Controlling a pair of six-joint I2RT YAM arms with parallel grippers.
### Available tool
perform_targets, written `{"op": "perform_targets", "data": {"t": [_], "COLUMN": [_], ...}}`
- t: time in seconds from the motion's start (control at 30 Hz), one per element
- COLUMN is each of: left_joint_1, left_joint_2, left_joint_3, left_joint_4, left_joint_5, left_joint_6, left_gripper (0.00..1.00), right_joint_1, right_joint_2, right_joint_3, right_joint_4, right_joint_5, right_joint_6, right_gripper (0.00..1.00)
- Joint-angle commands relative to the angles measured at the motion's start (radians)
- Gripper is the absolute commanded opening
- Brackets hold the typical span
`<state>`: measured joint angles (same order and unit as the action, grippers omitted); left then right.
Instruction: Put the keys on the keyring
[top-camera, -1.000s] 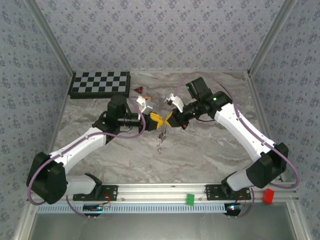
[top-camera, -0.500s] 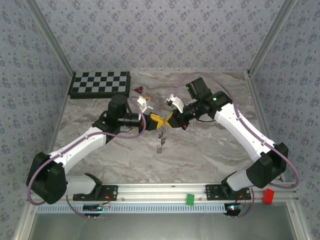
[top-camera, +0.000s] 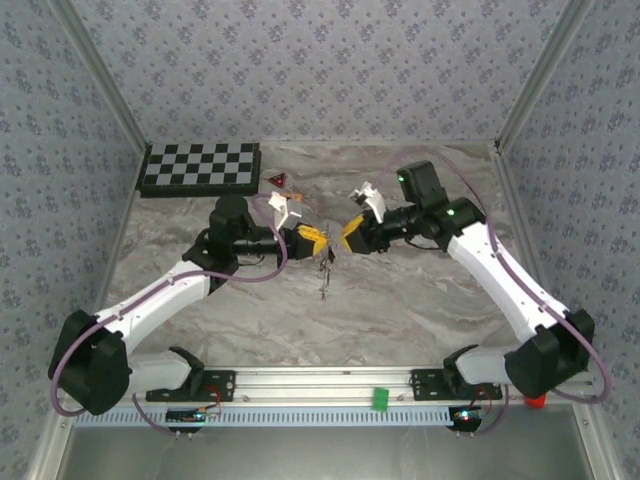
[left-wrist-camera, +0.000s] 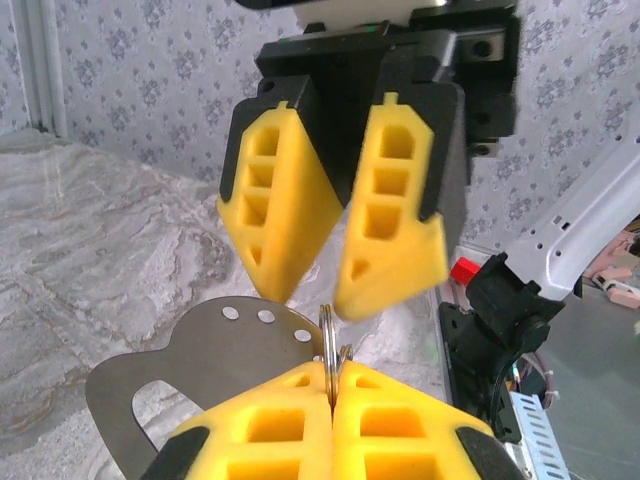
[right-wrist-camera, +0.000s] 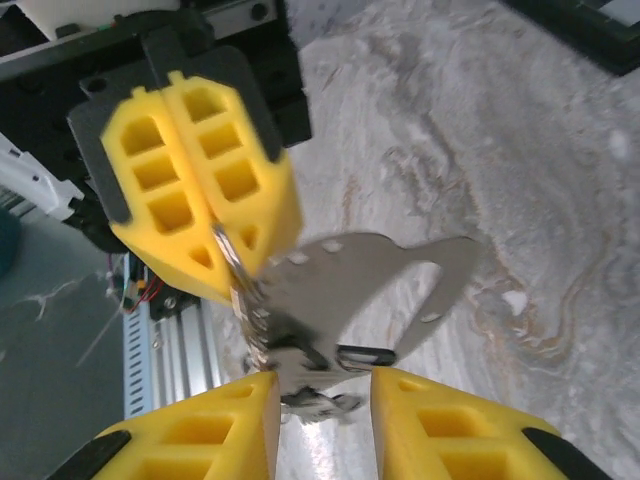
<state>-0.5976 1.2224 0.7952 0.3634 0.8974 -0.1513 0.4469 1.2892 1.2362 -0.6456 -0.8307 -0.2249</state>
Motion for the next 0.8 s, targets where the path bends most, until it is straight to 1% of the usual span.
{"op": "perform_targets", "data": {"t": [0.0, 0.07, 0.17, 0.27, 0.33, 0.4, 0.5, 0.67, 0.73, 0.77], "left_joint_1": [-0.003, -0.002, -0.002, -0.004, -0.006, -0.010, -0.012, -0.013, -0.014, -0.013], "left_joint_2": [-0.047, -0.052, -0.054, -0.057, -0.056, -0.057, -0.060, -0.068, -0.070, -0.072], "left_joint_3": [-0.006, -0.017, -0.029, -0.037, -0.038, -0.034, -0.032, -0.032, -0.032, -0.031], "left_joint_4": [0.156, 0.219, 0.306, 0.364, 0.385, 0.384, 0.378, 0.359, 0.356, 0.355], "left_joint_5": [-0.015, -0.023, -0.041, -0.080, -0.084, -0.084, -0.084, -0.085, -0.086, -0.086], "left_joint_6": [-0.073, -0.115, -0.178, -0.216, -0.226, -0.228, -0.225, -0.214, -0.211, -0.211], "left_gripper": [0.00, 0.00, 0.00, 0.00, 0.00, 0.00, 0.00, 0.00, 0.00, 0.00], "right_joint_1": [-0.046, -0.061, -0.063, -0.056, -0.047, -0.036, -0.021, 0.007, 0.016, 0.019], "right_joint_2": [-0.095, -0.145, -0.192, -0.210, -0.212, -0.210, -0.195, -0.182, -0.179, -0.176], "right_joint_3": [-0.127, -0.224, -0.326, -0.396, -0.423, -0.441, -0.446, -0.426, -0.415, -0.407], "right_joint_4": [0.277, 0.467, 0.693, 0.880, 0.970, 1.038, 1.105, 1.122, 1.107, 1.089], "right_joint_5": [-0.094, -0.109, -0.122, -0.129, -0.113, -0.090, -0.097, -0.103, -0.106, -0.108], "right_joint_6": [0.188, 0.301, 0.427, 0.541, 0.588, 0.620, 0.651, 0.650, 0.637, 0.628], "right_gripper": [0.30, 0.31, 0.32, 0.32, 0.32, 0.32, 0.32, 0.32, 0.27, 0.27]}}
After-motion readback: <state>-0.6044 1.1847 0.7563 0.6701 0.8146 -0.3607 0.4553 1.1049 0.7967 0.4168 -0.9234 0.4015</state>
